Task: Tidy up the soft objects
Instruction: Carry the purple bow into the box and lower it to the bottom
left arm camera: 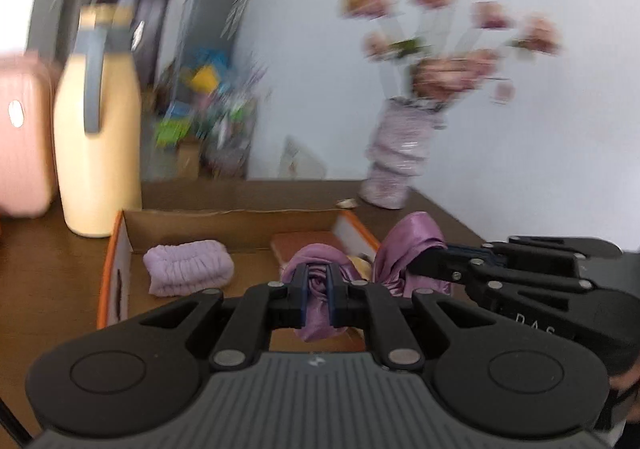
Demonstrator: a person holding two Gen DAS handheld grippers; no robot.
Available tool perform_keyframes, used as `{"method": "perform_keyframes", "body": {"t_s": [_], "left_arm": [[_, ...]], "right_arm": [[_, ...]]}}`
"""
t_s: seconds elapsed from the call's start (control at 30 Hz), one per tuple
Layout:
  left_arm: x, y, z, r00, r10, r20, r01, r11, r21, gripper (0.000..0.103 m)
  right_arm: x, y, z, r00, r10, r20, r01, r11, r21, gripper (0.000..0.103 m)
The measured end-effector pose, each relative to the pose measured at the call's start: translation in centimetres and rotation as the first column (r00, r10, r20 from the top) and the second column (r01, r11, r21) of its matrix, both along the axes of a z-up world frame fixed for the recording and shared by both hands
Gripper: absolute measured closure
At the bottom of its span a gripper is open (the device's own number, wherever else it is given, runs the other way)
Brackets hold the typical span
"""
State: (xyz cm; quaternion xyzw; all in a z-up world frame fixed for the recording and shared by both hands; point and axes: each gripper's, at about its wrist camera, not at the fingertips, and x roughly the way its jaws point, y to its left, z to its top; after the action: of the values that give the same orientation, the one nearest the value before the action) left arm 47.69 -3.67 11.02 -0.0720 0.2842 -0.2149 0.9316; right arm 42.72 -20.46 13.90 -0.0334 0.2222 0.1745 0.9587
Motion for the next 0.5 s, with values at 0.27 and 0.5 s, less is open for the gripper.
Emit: {"method": "perform_keyframes", "body": {"t_s": [0.27, 0.5], "left_arm": [[17.6, -0.2, -6.7, 0.941, 0.121, -0.317, -0.131, 0.991, -0.01, 0.094], [19.4, 1.9, -8.8, 0.938, 0.198, -0.286, -0.163, 0.976, 0.142, 0.098]], "right_arm": [[18.5, 0.6, -4.5, 0.958, -0.08, -0.277, 0.09, 0.996, 0.026, 0.098], [22.4, 4.1, -7.4, 0.935, -0.026, -0.353, 0.04, 0.999, 0.033, 0.099]]}}
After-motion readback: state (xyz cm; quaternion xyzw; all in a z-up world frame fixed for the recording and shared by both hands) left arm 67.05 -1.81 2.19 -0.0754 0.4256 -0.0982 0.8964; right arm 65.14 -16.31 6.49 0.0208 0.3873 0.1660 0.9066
